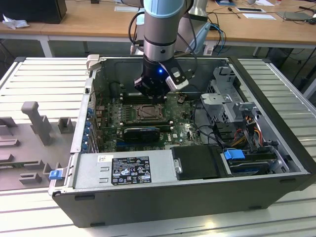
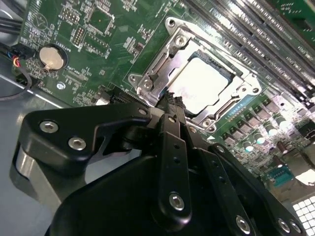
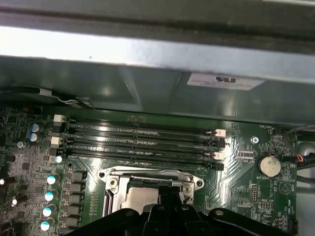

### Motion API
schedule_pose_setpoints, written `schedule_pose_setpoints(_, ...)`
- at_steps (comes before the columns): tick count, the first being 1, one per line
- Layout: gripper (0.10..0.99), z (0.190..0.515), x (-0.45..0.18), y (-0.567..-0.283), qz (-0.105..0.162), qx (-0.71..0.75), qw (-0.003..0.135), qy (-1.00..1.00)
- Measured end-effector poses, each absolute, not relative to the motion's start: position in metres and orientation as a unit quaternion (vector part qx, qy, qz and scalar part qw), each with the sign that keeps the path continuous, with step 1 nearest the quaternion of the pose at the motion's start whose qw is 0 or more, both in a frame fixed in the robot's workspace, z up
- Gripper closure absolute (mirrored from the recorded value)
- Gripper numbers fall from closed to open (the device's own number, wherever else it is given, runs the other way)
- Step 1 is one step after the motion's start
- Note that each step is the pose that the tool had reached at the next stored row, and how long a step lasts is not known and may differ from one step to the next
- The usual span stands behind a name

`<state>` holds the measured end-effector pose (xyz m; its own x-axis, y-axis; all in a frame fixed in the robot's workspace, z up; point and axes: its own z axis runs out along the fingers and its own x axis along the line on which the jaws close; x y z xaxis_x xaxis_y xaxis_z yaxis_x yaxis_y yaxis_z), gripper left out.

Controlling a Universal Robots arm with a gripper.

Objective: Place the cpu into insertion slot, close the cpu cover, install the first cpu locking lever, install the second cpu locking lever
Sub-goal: 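Install the second cpu locking lever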

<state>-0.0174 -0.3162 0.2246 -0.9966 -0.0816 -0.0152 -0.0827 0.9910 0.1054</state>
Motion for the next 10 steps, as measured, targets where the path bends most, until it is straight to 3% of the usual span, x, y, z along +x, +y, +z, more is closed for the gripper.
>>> schedule_pose_setpoints(10, 0.98, 0.2293, -0.0174, -0.3222, 0.053, -0.041, 0.005, 0.998)
